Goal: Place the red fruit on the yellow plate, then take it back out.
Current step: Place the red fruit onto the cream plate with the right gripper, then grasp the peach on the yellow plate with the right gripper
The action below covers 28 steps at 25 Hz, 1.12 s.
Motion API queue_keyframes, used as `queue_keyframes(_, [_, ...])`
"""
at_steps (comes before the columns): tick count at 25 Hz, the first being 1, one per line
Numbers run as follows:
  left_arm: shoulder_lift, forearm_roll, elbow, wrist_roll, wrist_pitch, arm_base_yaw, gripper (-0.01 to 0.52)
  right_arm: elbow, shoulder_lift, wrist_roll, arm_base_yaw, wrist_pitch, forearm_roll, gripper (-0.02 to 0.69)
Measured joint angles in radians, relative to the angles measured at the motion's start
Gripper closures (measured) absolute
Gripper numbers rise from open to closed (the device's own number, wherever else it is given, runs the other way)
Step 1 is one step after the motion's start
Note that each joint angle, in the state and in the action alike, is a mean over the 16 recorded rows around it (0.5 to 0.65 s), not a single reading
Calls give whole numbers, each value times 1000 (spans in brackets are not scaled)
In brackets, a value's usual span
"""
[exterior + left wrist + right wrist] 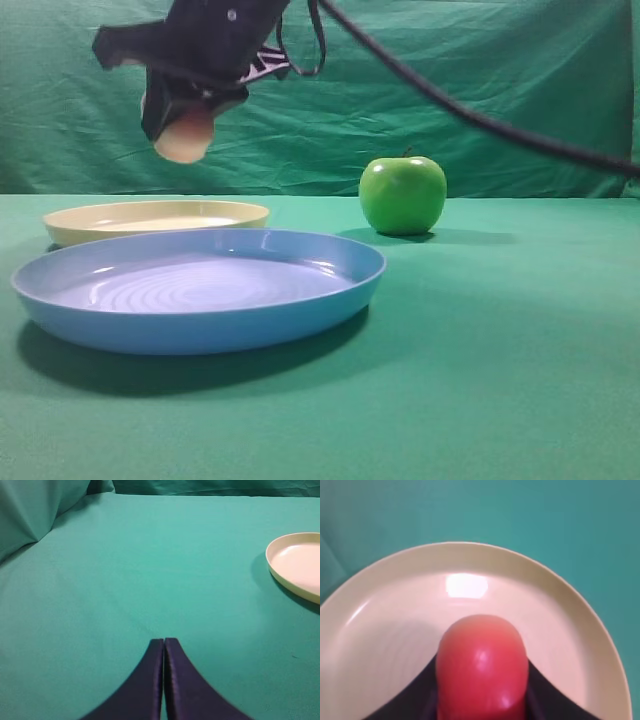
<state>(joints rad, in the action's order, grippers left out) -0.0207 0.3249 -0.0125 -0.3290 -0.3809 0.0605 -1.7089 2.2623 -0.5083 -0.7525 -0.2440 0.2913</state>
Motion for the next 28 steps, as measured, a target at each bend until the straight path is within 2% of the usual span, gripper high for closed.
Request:
queue_keyframes(9, [0,0,0,0,0,0,514,-5,6,0,6,-21,0,89])
queue_keyframes(11, [0,0,0,0,0,0,514,-7,-16,0,11,-54,0,55])
queue_keyframes(13, [0,0,0,0,0,0,514,-9,-47,0,18,-102,0,50])
queue_keyframes(15, [0,0,0,0,0,0,514,-11,-86,1,27,-161,-1,79])
queue_keyframes(17, [0,0,0,0,0,0,514,-13,-132,3,37,-233,-2,140])
queue_keyframes(28, [0,0,0,0,0,0,514,-18,-427,99,79,-670,-27,568])
